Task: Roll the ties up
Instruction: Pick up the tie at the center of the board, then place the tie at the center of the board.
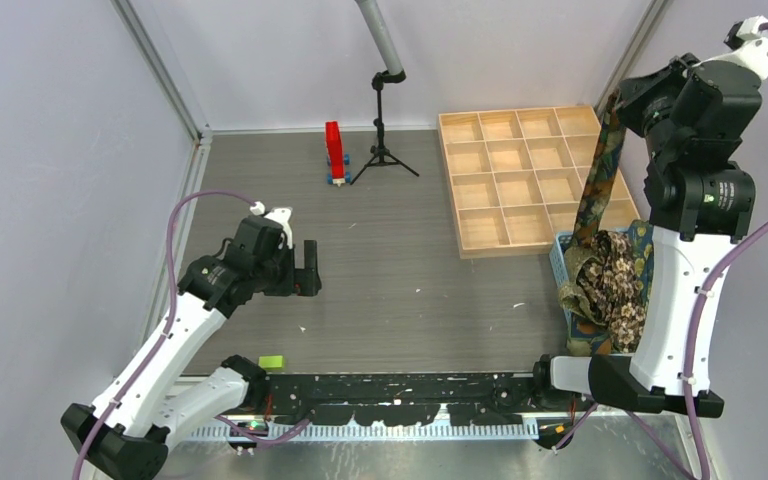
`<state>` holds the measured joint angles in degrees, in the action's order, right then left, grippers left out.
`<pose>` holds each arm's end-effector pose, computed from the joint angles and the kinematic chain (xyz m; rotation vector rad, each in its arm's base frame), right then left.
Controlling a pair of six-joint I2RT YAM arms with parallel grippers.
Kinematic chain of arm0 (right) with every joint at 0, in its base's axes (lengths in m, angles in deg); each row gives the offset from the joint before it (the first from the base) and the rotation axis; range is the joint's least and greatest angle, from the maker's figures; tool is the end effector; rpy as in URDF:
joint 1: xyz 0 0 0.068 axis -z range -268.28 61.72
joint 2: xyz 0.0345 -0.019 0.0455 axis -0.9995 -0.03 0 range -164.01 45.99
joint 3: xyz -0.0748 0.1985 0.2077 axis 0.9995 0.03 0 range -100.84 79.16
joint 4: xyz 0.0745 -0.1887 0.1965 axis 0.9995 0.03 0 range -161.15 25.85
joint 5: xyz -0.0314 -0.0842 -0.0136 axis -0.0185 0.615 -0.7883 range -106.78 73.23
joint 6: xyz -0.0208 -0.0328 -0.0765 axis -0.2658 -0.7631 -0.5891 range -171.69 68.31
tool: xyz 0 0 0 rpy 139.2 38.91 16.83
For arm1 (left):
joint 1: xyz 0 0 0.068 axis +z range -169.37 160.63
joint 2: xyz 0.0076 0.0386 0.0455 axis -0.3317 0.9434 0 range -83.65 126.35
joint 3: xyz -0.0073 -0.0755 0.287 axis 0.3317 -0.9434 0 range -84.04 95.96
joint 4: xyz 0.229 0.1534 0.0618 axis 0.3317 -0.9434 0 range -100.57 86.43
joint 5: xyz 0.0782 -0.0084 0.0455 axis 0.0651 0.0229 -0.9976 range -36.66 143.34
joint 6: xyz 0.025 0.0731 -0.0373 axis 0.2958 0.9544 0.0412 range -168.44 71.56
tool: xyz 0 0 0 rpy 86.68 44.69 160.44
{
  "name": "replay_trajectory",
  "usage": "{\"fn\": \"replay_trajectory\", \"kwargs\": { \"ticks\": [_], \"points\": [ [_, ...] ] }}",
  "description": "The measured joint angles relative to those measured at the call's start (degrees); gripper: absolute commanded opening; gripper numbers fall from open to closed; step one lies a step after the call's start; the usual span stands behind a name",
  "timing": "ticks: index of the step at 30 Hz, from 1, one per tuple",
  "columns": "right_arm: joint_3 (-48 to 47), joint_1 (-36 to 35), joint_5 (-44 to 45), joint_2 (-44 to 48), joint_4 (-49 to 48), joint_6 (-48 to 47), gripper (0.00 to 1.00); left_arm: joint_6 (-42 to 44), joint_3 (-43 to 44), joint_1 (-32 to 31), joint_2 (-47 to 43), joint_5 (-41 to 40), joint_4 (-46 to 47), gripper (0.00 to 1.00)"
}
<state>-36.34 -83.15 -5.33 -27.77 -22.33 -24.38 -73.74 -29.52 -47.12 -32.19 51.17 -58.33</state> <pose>0.2433 -0.0369 0.5952 0.6145 1.5777 0.1207 0.1752 -0.0889 0.2962 0.0370 2.5051 -0.3461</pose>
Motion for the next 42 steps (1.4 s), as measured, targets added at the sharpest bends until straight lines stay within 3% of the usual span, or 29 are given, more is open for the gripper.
{"fn": "replay_trajectory", "kwargs": {
  "ticks": [12,22,33,42],
  "points": [
    [-10.9,0.0,-15.3,-3.2,-10.5,8.3,0.00,0.0,0.0,0.0,-0.5,-0.3,0.0,0.96],
    [-21.2,0.0,-22.9,-11.6,-20.5,18.8,0.00,0.0,0.0,0.0,-0.9,-0.4,0.0,0.96],
    [-25.7,-0.4,-24.5,-16.2,-35.6,28.7,0.00,0.0,0.0,0.0,-0.8,-0.4,0.0,0.96],
    [-29.0,-9.3,-17.7,-19.8,-47.6,27.5,0.00,0.0,0.0,0.0,-0.8,-0.9,0.0,0.96]
  ]
}}
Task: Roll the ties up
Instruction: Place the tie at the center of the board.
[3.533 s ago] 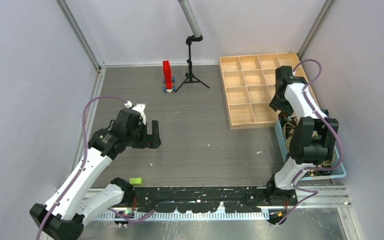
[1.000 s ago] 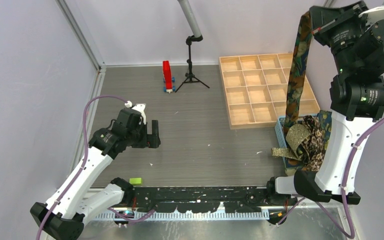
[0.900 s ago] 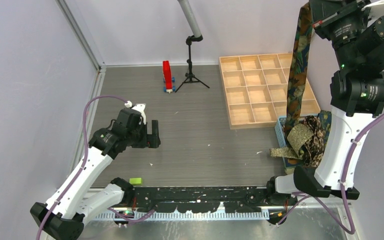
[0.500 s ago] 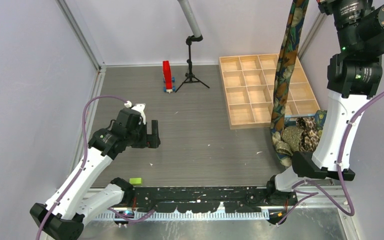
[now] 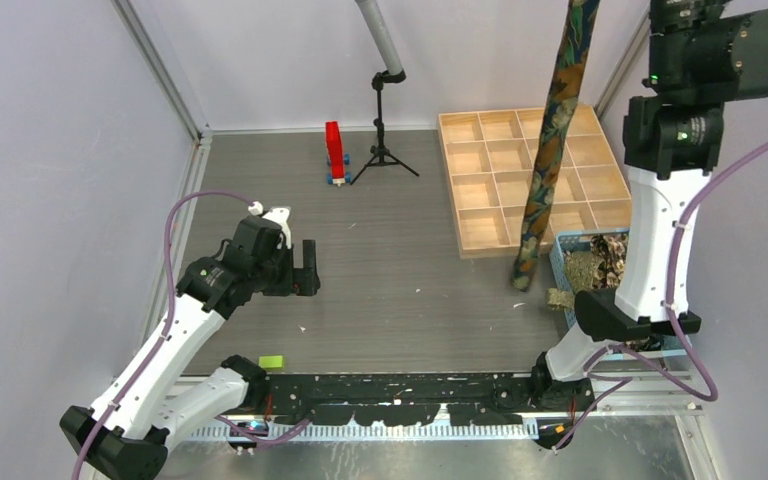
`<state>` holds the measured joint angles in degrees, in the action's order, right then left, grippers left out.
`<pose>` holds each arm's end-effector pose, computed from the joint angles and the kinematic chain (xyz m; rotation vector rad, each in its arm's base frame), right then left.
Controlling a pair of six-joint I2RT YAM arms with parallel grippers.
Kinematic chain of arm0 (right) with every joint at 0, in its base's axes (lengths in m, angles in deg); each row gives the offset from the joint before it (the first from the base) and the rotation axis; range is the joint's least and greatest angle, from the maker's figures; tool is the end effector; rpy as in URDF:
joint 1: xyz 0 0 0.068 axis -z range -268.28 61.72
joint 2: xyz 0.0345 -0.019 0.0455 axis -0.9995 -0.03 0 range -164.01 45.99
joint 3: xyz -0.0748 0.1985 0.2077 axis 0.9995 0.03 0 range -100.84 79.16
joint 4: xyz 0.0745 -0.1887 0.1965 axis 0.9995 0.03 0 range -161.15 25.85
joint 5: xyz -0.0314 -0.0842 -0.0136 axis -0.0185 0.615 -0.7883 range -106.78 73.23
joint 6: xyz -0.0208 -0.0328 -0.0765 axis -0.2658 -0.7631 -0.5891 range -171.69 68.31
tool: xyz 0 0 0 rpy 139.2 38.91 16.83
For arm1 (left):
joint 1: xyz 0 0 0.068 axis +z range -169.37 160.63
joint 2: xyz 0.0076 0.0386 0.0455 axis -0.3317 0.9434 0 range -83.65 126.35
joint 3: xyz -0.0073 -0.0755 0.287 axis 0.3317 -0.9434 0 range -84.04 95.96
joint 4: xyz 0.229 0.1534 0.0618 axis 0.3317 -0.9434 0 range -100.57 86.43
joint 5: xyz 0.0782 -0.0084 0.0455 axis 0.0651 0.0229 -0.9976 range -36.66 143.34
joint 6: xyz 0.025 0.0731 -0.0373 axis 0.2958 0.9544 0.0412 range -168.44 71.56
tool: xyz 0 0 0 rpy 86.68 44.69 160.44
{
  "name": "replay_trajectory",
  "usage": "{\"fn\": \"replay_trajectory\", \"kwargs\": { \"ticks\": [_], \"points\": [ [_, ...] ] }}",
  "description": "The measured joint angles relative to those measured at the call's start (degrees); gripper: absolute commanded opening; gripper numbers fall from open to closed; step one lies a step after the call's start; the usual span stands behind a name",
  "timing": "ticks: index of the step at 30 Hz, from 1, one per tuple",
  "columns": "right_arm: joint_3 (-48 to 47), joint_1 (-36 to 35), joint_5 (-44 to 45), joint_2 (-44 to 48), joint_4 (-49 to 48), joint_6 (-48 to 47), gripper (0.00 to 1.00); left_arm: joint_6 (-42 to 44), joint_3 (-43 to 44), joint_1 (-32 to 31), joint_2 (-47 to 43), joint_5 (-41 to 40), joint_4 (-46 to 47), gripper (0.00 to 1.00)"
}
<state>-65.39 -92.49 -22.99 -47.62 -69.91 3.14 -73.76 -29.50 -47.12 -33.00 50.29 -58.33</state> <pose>0.2552 0.0270 0.7608 0.2162 0.7118 1.0231 0.1734 -0.0867 0.2988 0.0291 2.4870 -0.3356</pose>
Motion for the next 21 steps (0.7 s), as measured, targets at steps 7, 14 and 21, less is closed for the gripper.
{"fn": "replay_trajectory", "kwargs": {
  "ticks": [7,14,21],
  "points": [
    [-4.9,-3.7,8.4,-7.3,-4.2,-6.9,0.00,0.0,0.0,0.0,0.0,-0.3,0.0,0.96],
    [2.1,-10.1,11.8,-7.5,-4.1,-12.7,0.00,0.0,0.0,0.0,0.0,-0.4,0.0,0.96],
    [25.4,-23.6,15.0,6.2,-1.3,-18.0,0.00,0.0,0.0,0.0,0.5,-0.4,0.0,0.96]
  ]
}}
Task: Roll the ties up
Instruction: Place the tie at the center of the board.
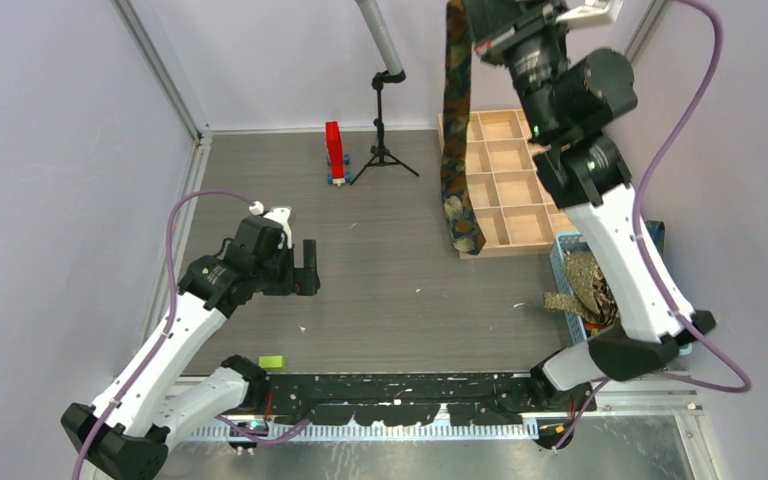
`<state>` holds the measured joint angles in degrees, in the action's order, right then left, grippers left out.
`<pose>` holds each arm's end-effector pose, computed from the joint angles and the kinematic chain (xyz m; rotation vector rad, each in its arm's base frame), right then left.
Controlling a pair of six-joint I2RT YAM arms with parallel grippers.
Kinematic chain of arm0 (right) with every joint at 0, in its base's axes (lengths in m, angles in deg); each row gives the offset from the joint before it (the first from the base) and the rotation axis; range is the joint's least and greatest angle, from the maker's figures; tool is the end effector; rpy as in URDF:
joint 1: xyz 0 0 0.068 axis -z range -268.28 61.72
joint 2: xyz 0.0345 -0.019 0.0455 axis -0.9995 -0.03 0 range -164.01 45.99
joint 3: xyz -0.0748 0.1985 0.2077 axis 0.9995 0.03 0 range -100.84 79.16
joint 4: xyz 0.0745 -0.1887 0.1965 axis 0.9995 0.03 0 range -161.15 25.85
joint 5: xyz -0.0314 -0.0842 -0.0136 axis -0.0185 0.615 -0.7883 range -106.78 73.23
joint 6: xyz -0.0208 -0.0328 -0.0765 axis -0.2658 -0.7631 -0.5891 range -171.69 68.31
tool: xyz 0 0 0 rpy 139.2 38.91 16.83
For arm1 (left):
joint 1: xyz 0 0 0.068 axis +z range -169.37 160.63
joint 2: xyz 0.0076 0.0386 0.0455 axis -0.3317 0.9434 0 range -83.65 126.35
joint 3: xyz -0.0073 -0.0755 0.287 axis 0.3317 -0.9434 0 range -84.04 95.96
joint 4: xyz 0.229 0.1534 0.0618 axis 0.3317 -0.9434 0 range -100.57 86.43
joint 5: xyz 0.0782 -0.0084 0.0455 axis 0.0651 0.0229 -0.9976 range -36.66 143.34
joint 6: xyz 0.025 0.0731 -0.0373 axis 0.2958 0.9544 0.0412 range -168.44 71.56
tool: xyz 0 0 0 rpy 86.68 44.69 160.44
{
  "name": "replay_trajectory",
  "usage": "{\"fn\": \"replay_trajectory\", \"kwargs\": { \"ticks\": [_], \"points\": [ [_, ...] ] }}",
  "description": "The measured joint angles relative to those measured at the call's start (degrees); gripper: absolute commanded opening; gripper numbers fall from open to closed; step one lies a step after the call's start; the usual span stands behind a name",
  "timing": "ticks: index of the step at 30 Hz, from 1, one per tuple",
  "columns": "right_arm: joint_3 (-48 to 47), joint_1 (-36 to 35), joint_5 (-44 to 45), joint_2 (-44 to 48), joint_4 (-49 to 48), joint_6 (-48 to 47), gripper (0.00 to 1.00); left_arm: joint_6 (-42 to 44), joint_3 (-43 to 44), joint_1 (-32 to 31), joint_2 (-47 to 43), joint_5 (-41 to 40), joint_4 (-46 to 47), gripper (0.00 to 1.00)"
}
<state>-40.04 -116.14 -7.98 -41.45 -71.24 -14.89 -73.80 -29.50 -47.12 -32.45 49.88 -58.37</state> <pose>0.2963 0.1436 0.6722 0.2280 1.0415 0.9474 0.1751 -0.0870 0.2971 0.0256 2.4949 -0.3225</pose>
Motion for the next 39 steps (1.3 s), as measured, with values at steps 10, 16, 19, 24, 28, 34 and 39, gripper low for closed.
{"fn": "replay_trajectory", "kwargs": {
  "ticks": [10,16,19,24,28,34,39],
  "points": [
    [26.9,-22.8,15.1,18.2,-2.0,-6.7,0.00,0.1,0.0,0.0,0.1,0.0,0.0,0.96],
    [40.3,-35.5,31.4,15.3,-3.3,-8.5,0.00,0.1,0.0,0.0,-0.4,0.1,0.0,0.96],
    [44.9,-40.4,39.2,10.9,-3.0,-7.9,0.00,0.3,0.0,0.0,-0.6,0.4,0.1,0.96],
    [49.5,-47.1,51.1,4.9,-3.0,-3.6,0.00,0.4,0.0,0.0,-0.6,1.2,0.1,0.96],
    [52.0,-50.4,58.4,2.4,-3.0,3.0,0.00,0.5,0.0,0.0,-1.2,1.3,0.1,0.99],
    [52.7,-52.7,60.1,-2.8,1.3,15.6,0.00,0.4,0.8,0.0,-2.1,-0.7,-0.9,1.00],
    [52.9,-53.2,53.9,-7.2,7.1,22.5,0.17,-0.8,3.0,0.0,-2.8,-2.9,-2.3,1.00]
  ]
}}
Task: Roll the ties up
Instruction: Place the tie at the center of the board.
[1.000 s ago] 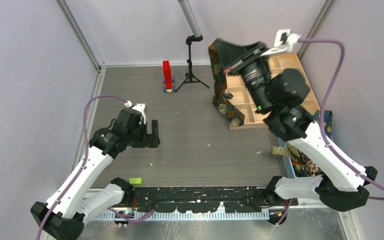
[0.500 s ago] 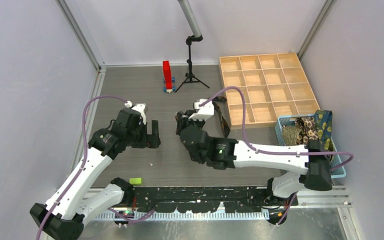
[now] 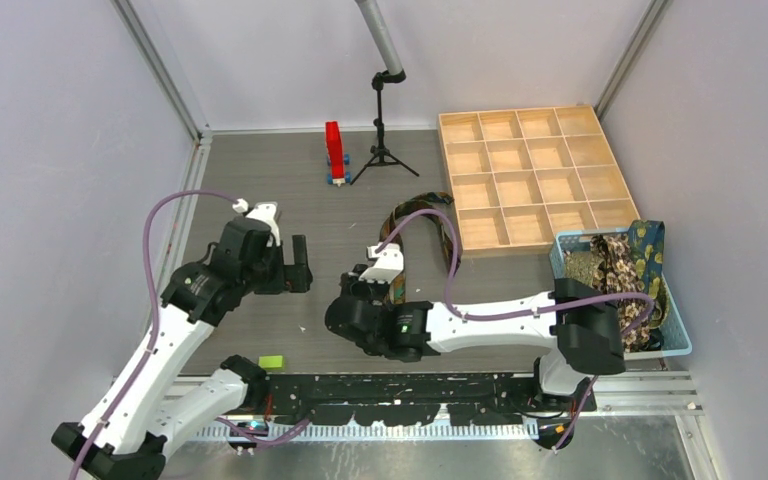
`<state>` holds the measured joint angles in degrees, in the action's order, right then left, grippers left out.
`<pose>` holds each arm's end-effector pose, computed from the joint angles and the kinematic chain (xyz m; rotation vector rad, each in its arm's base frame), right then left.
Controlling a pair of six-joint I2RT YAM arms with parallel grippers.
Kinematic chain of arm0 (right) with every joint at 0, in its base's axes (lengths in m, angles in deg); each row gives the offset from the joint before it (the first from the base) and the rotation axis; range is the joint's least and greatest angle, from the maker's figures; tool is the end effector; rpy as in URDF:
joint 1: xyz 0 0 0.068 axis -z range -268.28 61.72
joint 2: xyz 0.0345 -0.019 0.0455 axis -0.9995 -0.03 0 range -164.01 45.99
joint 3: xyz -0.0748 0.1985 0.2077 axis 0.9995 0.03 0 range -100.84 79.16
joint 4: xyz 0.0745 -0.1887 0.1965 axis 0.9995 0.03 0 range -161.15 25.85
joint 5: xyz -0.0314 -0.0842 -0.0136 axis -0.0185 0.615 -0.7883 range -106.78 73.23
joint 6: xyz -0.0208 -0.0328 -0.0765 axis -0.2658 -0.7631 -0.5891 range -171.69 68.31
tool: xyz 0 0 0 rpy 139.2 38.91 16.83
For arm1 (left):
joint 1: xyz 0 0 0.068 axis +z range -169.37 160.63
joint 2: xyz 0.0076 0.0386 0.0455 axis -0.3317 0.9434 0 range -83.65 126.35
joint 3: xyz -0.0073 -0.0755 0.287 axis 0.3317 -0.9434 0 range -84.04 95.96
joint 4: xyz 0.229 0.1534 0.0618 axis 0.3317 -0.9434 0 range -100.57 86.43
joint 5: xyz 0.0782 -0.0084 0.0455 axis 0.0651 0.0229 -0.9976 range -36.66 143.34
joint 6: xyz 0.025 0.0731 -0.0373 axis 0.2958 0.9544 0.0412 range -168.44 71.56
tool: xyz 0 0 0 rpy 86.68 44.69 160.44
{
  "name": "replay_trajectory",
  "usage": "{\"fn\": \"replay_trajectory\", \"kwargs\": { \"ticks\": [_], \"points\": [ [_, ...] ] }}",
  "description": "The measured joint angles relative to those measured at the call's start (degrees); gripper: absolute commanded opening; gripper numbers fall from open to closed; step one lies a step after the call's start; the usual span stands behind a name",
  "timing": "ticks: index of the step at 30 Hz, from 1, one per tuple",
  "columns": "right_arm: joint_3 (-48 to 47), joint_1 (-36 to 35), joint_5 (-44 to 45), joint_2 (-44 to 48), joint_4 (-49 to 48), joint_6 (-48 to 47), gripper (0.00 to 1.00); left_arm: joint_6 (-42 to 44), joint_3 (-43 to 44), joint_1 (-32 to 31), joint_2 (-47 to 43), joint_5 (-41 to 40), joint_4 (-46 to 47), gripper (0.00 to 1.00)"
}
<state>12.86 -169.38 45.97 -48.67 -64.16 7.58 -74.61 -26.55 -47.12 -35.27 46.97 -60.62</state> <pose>0.1276 0.3806 0.2644 0.2139 1.8559 0.4980 0.1654 -0.0776 0.3202 -0.0185 2.4228 -0.3021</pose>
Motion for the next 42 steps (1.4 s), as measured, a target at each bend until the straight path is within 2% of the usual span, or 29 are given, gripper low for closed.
{"fn": "replay_trajectory", "kwargs": {
  "ticks": [1,4,5,7,10,14,16,18,21,23,26,29,32,42],
  "points": [
    [0.4,-0.1,-1.4,0.2,0.1,0.3,0.33,-0.5,0.2,0.0,-0.5,-0.4,-0.2,1.00],
    [1.7,-0.1,-7.3,1.9,0.0,-1.0,0.71,-1.9,0.3,0.0,-2.3,-1.4,-1.1,1.00],
    [2.2,-0.1,-9.5,2.8,-0.1,-1.9,0.77,-2.3,0.3,0.0,-3.0,-1.6,-1.4,1.00],
    [3.3,-0.1,-13.7,5.1,0.1,-4.3,0.83,-3.3,0.3,0.0,-4.2,-1.6,-2.0,1.00],
    [3.7,-0.1,-18.5,9.3,1.7,-9.1,0.86,-4.6,0.3,0.0,-4.9,-1.2,-2.6,0.96],
    [1.2,2.3,-21.1,14.4,7.1,-14.4,0.77,-6.3,0.3,0.0,-4.7,1.5,-2.9,0.92],
    [-1.5,8.8,-25.9,15.7,10.2,-15.1,0.73,-7.0,0.3,0.0,-3.9,3.5,-2.9,0.90],
    [-4.2,18.8,-31.3,15.4,12.7,-15.2,0.74,-8.0,0.3,0.0,-2.3,5.8,-2.8,0.89],
    [-11.2,31.3,-36.5,9.7,19.9,-15.7,0.87,-9.5,-0.1,-0.5,0.6,8.2,-2.7,0.90],
    [-17.4,34.8,-38.5,3.4,25.5,-16.6,0.91,-10.6,-1.1,-1.0,3.1,9.1,-2.3,0.90],
    [-25.7,35.9,-41.9,-6.7,32.0,-18.5,0.95,-12.4,-2.8,-1.9,5.9,9.7,-1.7,0.90],
    [-29.3,36.6,-45.6,-14.0,35.8,-19.9,0.95,-13.9,-4.4,-2.4,7.5,9.9,-0.8,0.90],
    [-31.9,37.8,-49.1,-20.0,39.9,-20.1,0.91,-15.6,-5.7,-2.7,8.6,9.9,0.9,0.89],
    [-41.5,41.2,-50.4,-29.7,43.0,-20.0,0.83,-20.3,-8.8,-3.1,14.1,8.7,5.9,0.90]
  ]
}}
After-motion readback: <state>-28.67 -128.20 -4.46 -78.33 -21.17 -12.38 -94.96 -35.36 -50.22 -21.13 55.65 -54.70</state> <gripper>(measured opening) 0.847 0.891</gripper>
